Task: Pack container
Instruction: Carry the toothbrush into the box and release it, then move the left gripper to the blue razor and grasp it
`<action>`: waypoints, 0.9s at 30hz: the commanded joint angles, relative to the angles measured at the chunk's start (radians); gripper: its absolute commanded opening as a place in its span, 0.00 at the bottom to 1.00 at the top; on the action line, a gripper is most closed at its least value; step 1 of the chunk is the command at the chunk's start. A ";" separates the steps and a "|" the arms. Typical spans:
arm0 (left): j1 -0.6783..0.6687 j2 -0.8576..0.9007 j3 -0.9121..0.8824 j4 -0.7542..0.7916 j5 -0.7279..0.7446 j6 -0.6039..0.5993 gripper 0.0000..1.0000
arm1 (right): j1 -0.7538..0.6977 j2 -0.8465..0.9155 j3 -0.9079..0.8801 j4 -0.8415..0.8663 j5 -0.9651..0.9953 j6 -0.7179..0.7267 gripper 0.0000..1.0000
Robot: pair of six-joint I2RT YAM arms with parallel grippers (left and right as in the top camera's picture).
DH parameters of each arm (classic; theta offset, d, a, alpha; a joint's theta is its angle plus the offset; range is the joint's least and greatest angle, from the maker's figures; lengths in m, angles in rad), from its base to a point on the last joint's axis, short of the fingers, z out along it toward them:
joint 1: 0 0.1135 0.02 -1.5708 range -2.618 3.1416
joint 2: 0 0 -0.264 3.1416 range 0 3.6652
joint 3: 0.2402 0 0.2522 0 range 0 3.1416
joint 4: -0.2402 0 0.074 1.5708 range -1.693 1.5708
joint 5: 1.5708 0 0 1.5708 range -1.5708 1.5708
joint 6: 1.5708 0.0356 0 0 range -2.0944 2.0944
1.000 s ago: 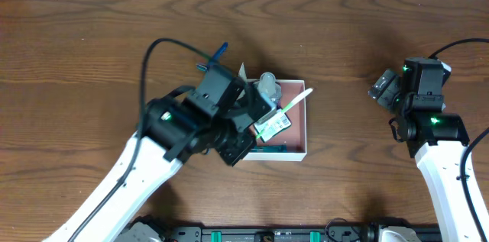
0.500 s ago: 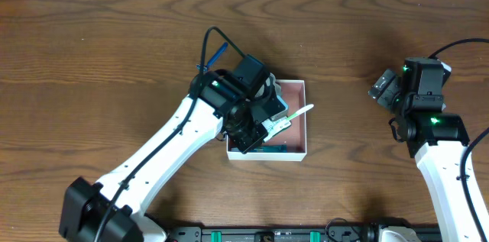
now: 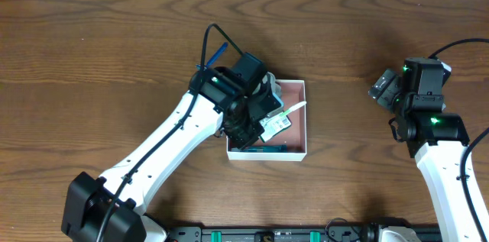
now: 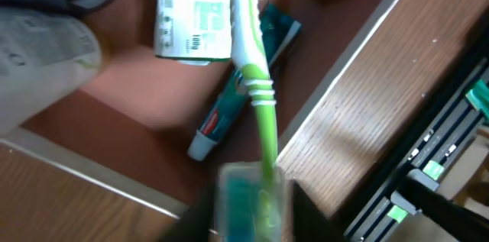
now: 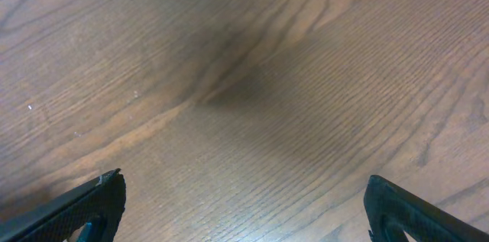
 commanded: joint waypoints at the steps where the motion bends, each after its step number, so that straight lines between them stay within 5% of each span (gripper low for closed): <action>1: 0.005 0.004 -0.005 0.002 -0.008 0.010 0.66 | -0.009 0.002 0.010 0.000 0.018 0.000 0.99; 6: 0.005 0.003 -0.002 0.001 -0.010 0.010 0.76 | -0.009 0.002 0.010 0.000 0.018 0.000 0.99; 18: 0.004 -0.091 0.199 -0.136 -0.016 -0.040 0.76 | -0.009 0.002 0.010 0.000 0.018 0.000 0.99; 24: 0.055 -0.235 0.217 -0.029 -0.303 -0.214 0.77 | -0.009 0.002 0.010 -0.001 0.018 0.001 0.99; 27: 0.153 -0.270 0.217 0.052 -0.363 -0.269 0.85 | -0.009 0.002 0.010 0.000 0.018 0.000 0.99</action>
